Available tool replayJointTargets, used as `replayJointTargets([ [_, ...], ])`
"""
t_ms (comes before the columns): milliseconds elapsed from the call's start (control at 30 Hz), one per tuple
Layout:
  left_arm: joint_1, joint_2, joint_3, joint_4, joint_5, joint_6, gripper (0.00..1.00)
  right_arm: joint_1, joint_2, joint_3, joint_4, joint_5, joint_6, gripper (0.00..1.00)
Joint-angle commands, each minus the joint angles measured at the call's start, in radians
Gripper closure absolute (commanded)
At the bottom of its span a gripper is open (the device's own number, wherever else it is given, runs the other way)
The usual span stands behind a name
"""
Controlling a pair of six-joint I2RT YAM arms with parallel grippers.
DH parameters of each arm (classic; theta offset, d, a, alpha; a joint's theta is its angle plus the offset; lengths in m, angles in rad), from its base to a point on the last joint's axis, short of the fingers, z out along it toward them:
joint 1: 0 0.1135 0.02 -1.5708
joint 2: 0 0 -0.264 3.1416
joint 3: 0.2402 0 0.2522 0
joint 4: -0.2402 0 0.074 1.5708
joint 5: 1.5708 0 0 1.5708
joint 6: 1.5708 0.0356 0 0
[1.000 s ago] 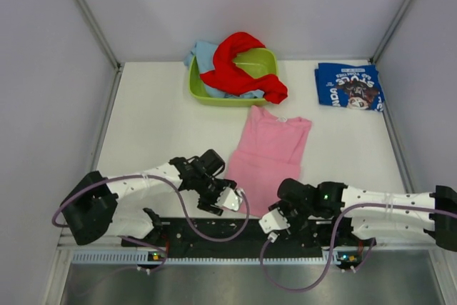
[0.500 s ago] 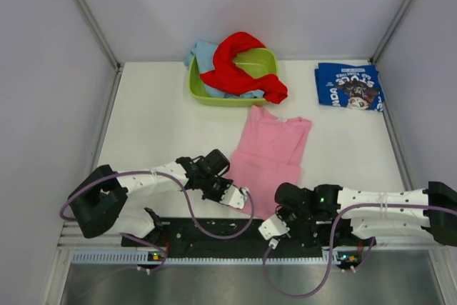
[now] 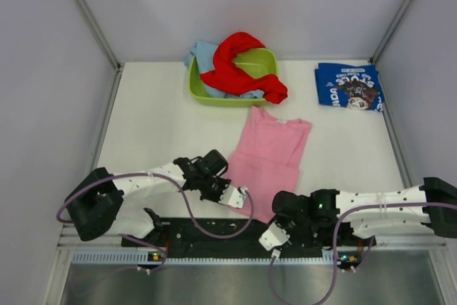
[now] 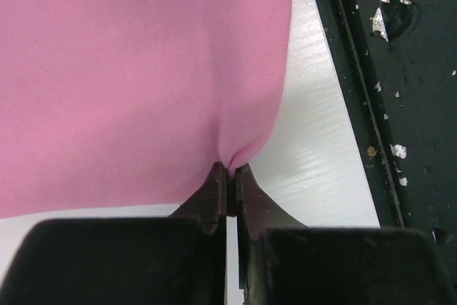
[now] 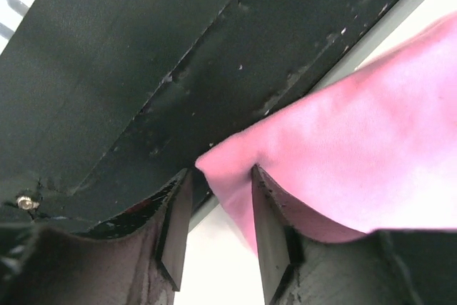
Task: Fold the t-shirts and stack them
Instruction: Grab one side of the 2/3 rectangular tshirt with both arms, then fold the long partially folded tshirt into a neat square
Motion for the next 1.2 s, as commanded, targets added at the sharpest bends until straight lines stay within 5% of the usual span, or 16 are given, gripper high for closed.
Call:
replayJointTargets([
  [0,-0.005,-0.005,0.007,-0.031,0.029,-0.028,1.0,0.044,0.035,-0.002,0.056,-0.031,0.029,0.64],
  [233,-0.003,-0.006,0.014,-0.091,0.026,-0.027,1.0,0.063,0.035,0.015,0.0,-0.103,0.011,1.0],
  [533,0.0,-0.1,0.16,-0.407,0.222,0.035,1.0,0.029,-0.117,0.113,-0.115,-0.156,0.15,1.0],
  [867,0.162,0.041,0.528,-0.37,0.244,-0.138,1.0,-0.395,-0.287,0.173,-0.117,-0.252,0.245,1.0],
  [1167,0.277,0.207,0.655,-0.105,0.089,-0.405,1.0,-0.854,-0.264,0.187,0.2,-0.332,0.477,1.0],
])
